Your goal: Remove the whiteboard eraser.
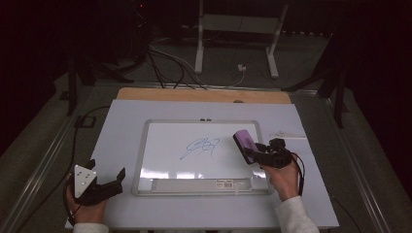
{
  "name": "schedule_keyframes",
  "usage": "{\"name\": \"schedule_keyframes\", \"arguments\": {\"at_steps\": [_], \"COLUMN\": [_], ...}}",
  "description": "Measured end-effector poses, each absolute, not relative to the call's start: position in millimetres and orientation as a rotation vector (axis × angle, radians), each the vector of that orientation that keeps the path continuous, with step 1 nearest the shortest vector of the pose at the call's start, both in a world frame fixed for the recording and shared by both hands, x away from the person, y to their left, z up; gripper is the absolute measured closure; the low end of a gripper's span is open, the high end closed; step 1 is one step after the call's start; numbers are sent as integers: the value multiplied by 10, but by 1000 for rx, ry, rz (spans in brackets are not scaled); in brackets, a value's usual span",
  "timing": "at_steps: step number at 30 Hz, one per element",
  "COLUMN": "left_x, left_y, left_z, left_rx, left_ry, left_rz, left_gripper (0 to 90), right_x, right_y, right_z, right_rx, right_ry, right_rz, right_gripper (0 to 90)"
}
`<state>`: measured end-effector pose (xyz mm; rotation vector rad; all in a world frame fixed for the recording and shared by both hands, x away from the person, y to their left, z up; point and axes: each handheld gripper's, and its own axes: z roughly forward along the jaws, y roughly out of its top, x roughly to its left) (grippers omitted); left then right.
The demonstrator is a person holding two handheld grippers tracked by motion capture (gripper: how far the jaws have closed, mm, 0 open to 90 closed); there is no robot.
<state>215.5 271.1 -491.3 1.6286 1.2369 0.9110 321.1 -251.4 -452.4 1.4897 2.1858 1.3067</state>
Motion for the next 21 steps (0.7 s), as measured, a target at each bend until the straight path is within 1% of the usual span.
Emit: {"name": "schedule_keyframes", "arguments": {"at_steps": [21], "left_x": [2158], "left_y": [2706], "left_z": [-4918], "left_rx": [1635], "left_ry": [1235], "left_rz": [912], "left_gripper": [6], "right_x": [3310], "right_y": [-2269], "right_z": [-4605], "right_rx": [1448], "right_ry": [2226], "right_rz": [1318], "right_gripper": [408]}}
